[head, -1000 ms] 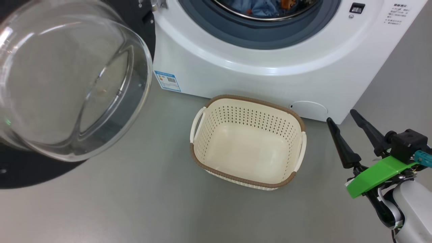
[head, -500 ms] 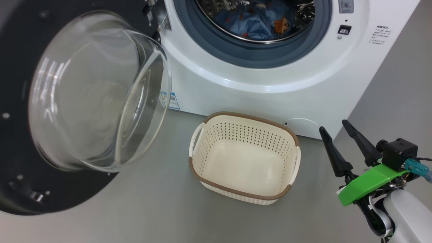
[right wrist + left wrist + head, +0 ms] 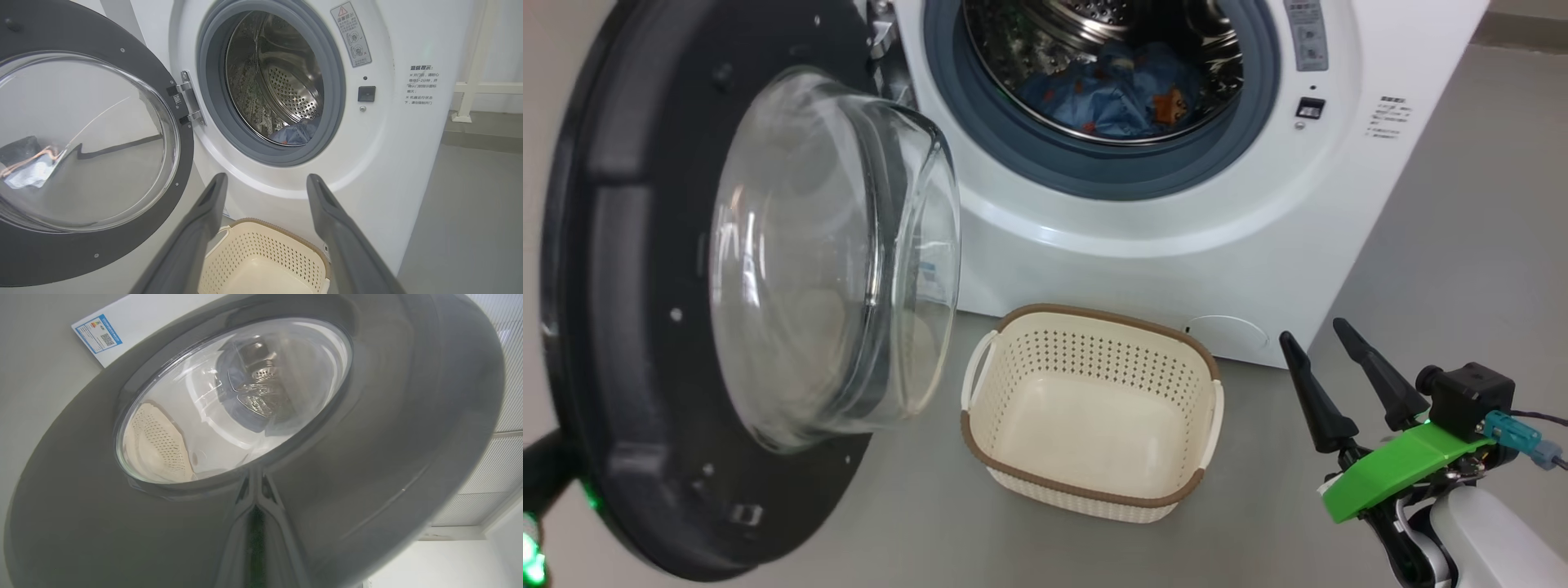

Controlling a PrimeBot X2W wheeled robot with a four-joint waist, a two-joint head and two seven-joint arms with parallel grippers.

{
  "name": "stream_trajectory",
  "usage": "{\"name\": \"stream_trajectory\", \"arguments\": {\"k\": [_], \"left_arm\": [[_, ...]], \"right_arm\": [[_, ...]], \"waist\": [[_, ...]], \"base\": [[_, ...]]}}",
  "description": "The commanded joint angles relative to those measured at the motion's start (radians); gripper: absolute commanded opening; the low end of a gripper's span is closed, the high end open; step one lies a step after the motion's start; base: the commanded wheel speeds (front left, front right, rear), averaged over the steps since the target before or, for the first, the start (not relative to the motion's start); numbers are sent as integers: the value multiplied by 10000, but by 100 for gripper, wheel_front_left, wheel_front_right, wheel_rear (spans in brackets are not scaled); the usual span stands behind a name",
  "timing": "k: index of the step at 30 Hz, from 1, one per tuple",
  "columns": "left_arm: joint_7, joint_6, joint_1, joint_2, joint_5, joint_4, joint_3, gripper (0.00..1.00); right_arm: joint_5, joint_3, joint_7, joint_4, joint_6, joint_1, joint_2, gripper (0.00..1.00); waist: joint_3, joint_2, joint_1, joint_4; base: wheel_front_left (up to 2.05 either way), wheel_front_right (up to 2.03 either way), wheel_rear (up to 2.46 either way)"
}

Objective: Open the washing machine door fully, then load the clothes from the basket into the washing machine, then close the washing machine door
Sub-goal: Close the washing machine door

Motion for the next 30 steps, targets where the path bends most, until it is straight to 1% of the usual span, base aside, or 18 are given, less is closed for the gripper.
{"name": "stream_trajectory", "arguments": {"k": [1,8,13,19,25,30], "left_arm": [[129,44,-72,273,-149,-602,225,0],[20,654,533,-506,-342,-2738,15,0],[-206,882,557,-935,-235,-3512,-276,0],[-676,895,195,-1392,-7,-3463,-529,0],[-977,761,-223,-1831,160,-3226,-875,0],[-1465,637,-777,-2032,429,-2750,-911,0]], "right_arm": [[116,109,-91,-242,56,71,-27,100],[78,-45,-91,-284,56,198,121,100],[31,-145,-91,-331,56,217,168,100],[-22,-245,-91,-385,56,201,212,100],[-46,-314,-91,-424,56,179,263,100],[-73,-381,-91,-458,56,141,332,100]], "waist": [[-113,-1,1,-175],[-217,-1,1,-786],[-157,-1,1,-1337],[-84,-1,1,-2082],[-7,-1,1,-2831],[127,-1,1,-3426]], "base": [[0,0,0],[0,0,0],[0,0,0],[0,0,0],[0,0,0],[0,0,0]]}}
